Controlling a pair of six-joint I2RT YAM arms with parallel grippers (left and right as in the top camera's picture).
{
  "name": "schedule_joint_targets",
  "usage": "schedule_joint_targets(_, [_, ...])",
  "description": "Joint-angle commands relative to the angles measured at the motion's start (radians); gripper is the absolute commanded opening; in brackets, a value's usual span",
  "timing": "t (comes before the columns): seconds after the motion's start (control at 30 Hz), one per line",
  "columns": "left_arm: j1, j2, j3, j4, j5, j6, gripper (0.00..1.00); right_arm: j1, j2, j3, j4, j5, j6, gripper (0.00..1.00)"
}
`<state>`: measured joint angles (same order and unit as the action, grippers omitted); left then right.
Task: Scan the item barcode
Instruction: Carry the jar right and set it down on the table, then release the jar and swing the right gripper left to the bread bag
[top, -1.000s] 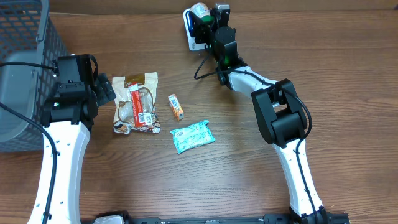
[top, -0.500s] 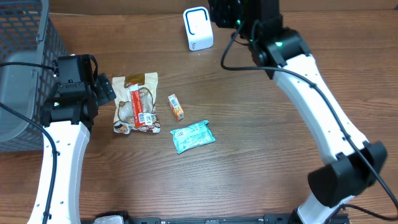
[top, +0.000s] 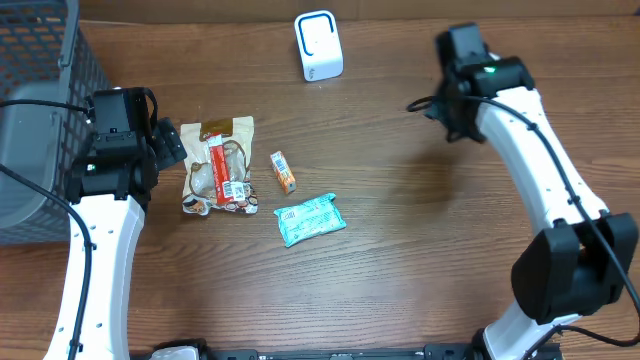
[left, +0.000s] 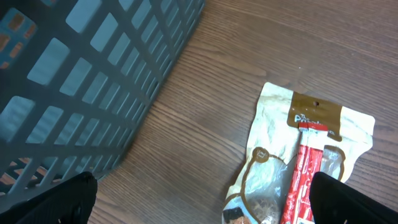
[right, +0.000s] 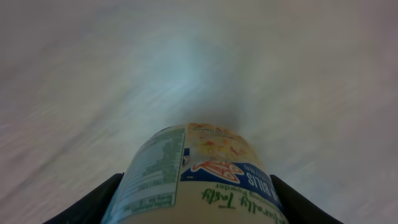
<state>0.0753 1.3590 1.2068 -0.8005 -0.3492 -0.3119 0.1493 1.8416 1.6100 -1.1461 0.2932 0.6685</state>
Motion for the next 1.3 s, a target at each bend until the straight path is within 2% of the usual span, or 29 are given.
schedule_joint_targets(0.0, [-0.004, 0.002, 0.012, 0.000, -0.016, 0.001, 1.00, -0.073, -0.009, -0.107, 0.015, -0.058, 0.101, 0.04])
schedule_joint_targets(0.17, [-0.004, 0.002, 0.012, 0.000, -0.016, 0.001, 1.00, -0.142, -0.009, -0.257, 0.072, -0.089, 0.121, 0.04])
schedule_joint_targets(0.23, [-0.004, 0.002, 0.012, 0.000, -0.016, 0.001, 1.00, -0.164, -0.009, -0.307, 0.102, -0.089, 0.121, 0.09])
schedule_joint_targets(0.3, [-0.004, 0.002, 0.012, 0.000, -0.016, 0.001, 1.00, -0.175, -0.009, -0.351, 0.134, -0.089, 0.121, 0.27])
schedule_joint_targets(0.33, [-0.004, 0.002, 0.012, 0.000, -0.016, 0.001, 1.00, -0.178, -0.009, -0.371, 0.150, -0.089, 0.121, 0.44])
schedule_joint_targets(0.37, [-0.004, 0.002, 0.012, 0.000, -0.016, 0.001, 1.00, -0.178, -0.009, -0.384, 0.162, -0.088, 0.121, 0.53])
schedule_joint_targets(0.43, [-0.004, 0.002, 0.012, 0.000, -0.016, 0.001, 1.00, -0.178, -0.009, -0.402, 0.181, -0.088, 0.121, 0.62])
schedule_joint_targets(0.47, [-0.004, 0.002, 0.012, 0.000, -0.016, 0.001, 1.00, -0.178, -0.009, -0.410, 0.193, -0.088, 0.121, 0.83])
schedule_joint_targets(0.53, [-0.004, 0.002, 0.012, 0.000, -0.016, 0.001, 1.00, -0.178, -0.009, -0.410, 0.196, -0.088, 0.120, 1.00])
schedule_joint_targets(0.73, [-0.004, 0.002, 0.012, 0.000, -0.016, 0.001, 1.00, -0.189, -0.012, -0.342, 0.127, -0.086, 0.116, 1.00])
schedule_joint_targets(0.83, [-0.004, 0.002, 0.012, 0.000, -0.016, 0.001, 1.00, -0.190, -0.020, -0.171, -0.004, -0.092, 0.088, 1.00])
schedule_joint_targets(0.93, [-0.004, 0.002, 0.012, 0.000, -0.016, 0.001, 1.00, -0.176, -0.020, 0.037, -0.140, -0.131, 0.002, 1.00])
schedule_joint_targets(1.0, [-0.004, 0.002, 0.012, 0.000, -0.016, 0.001, 1.00, -0.161, -0.020, 0.103, -0.178, -0.193, -0.050, 1.00])
schedule_joint_targets(1.13, [-0.004, 0.002, 0.012, 0.000, -0.016, 0.001, 1.00, -0.100, -0.016, 0.106, -0.172, -0.353, -0.122, 1.00])
schedule_joint_targets(1.27, [-0.004, 0.002, 0.012, 0.000, -0.016, 0.001, 1.00, -0.007, -0.015, 0.079, -0.140, -0.385, -0.143, 1.00])
